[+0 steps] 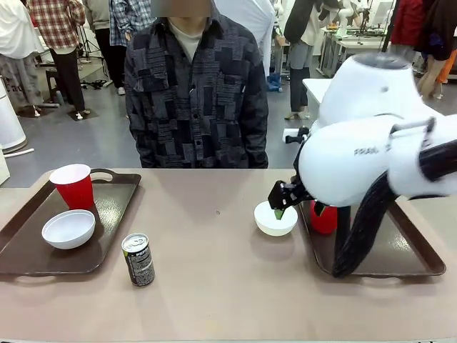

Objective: Prepare tableware on both trays.
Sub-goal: Pick up a Picnic Bowl from the table and place it on a Handle tray.

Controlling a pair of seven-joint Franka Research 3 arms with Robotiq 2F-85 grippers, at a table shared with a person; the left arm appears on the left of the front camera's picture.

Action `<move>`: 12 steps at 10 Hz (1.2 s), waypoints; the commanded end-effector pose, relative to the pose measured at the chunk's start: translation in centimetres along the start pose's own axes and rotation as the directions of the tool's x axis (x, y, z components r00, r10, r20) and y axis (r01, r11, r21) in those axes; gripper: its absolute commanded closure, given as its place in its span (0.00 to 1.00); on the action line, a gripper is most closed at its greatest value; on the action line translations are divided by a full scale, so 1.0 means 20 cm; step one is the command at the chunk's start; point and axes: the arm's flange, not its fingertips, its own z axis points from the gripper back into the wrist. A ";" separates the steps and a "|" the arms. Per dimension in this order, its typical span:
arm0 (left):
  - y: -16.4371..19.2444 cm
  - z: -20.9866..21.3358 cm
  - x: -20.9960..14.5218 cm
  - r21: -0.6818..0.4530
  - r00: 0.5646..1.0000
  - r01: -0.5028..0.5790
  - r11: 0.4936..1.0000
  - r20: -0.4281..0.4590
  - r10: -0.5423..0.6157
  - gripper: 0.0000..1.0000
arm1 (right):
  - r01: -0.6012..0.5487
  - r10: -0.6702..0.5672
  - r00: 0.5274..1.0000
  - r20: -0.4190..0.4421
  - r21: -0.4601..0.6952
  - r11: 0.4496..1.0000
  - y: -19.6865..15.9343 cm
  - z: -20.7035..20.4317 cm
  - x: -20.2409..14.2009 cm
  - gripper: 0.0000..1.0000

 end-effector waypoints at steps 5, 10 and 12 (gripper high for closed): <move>-0.02 0.01 0.00 -0.011 1.000 -0.010 1.000 0.012 0.010 0.18 | 0.138 -0.140 0.990 -0.007 -0.125 0.983 0.22 -0.31 0.25 0.00; -0.02 0.01 0.00 -0.011 1.000 -0.010 1.000 0.012 0.010 0.18 | 0.213 -0.214 0.977 0.002 -0.088 0.973 0.22 -0.31 0.32 0.00; -0.02 0.01 0.00 -0.011 1.000 -0.010 1.000 0.012 0.010 0.18 | 0.235 -0.236 0.972 -0.009 -0.070 0.969 0.24 -0.35 0.38 0.00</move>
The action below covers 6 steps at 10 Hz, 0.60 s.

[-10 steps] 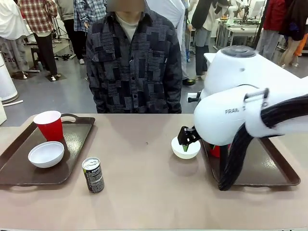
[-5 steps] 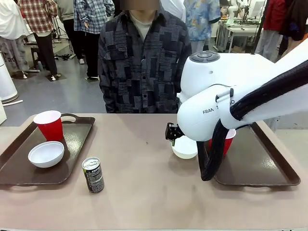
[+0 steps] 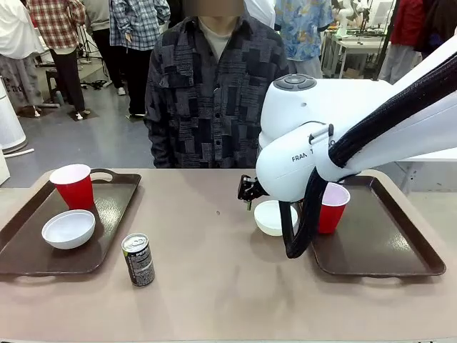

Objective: Prepare tableware on both trays.
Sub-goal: Pick up a Picnic Bowl from the table and place it on a Handle tray.

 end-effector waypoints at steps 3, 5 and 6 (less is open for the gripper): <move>-0.02 0.01 0.00 -0.011 1.000 -0.010 1.000 0.012 0.010 0.18 | -0.057 0.057 0.994 -0.088 0.008 0.998 0.12 -0.18 0.05 0.00; -0.02 0.01 0.00 -0.011 1.000 -0.010 1.000 0.012 0.010 0.18 | -0.110 0.112 0.990 -0.091 0.023 0.994 0.18 -0.26 0.04 0.07; -0.02 0.01 0.00 -0.011 1.000 -0.010 1.000 0.012 0.010 0.18 | -0.102 0.104 0.989 -0.102 0.023 0.995 0.18 -0.27 0.03 0.58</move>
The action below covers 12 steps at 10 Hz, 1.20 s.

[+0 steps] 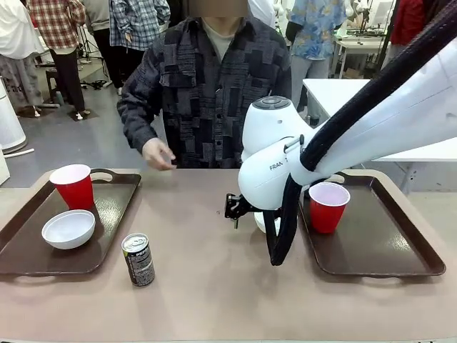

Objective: Prepare tableware on both trays.
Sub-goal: Pick up a Picnic Bowl from the table and place it on a Handle tray.

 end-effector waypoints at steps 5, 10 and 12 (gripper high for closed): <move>-0.02 0.01 0.00 -0.011 1.000 -0.010 1.000 0.012 0.010 0.18 | -0.024 0.023 0.999 0.022 0.007 1.000 -0.01 0.00 0.06 1.00; -0.02 0.01 0.00 -0.011 1.000 -0.010 1.000 0.012 0.010 0.18 | -0.012 0.012 1.000 0.020 -0.024 1.000 -0.03 0.02 0.05 1.00; -0.02 0.01 0.00 -0.011 1.000 -0.010 1.000 0.012 0.010 0.18 | -0.011 0.016 0.999 0.031 -0.150 0.989 -0.05 0.12 -0.03 1.00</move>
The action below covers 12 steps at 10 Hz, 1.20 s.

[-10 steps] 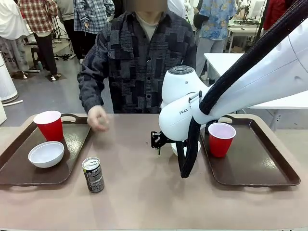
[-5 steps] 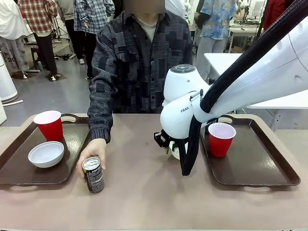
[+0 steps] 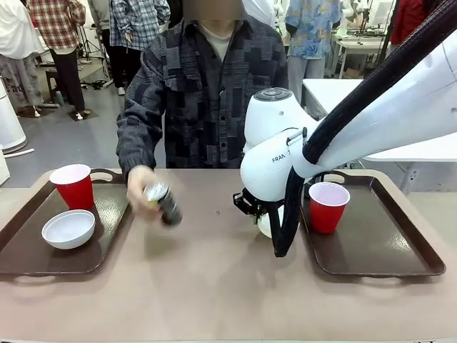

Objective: Prepare tableware on both trays.
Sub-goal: Pick up a Picnic Bowl from the table and place it on a Handle tray.

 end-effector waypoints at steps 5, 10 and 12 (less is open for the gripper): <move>-0.02 0.01 0.00 -0.011 1.000 -0.010 1.000 0.012 0.010 0.18 | -0.066 0.072 0.992 0.103 -0.055 0.996 -0.07 0.61 -0.56 1.00; -0.02 0.01 0.00 -0.011 1.000 -0.010 1.000 0.012 0.010 0.18 | -0.026 0.027 0.999 0.045 -0.024 0.999 -0.37 0.71 -0.59 1.00; -0.02 0.01 0.00 -0.011 1.000 -0.010 1.000 0.012 0.010 0.18 | -0.044 0.045 0.999 0.017 -0.086 0.995 -0.53 0.68 -0.52 1.00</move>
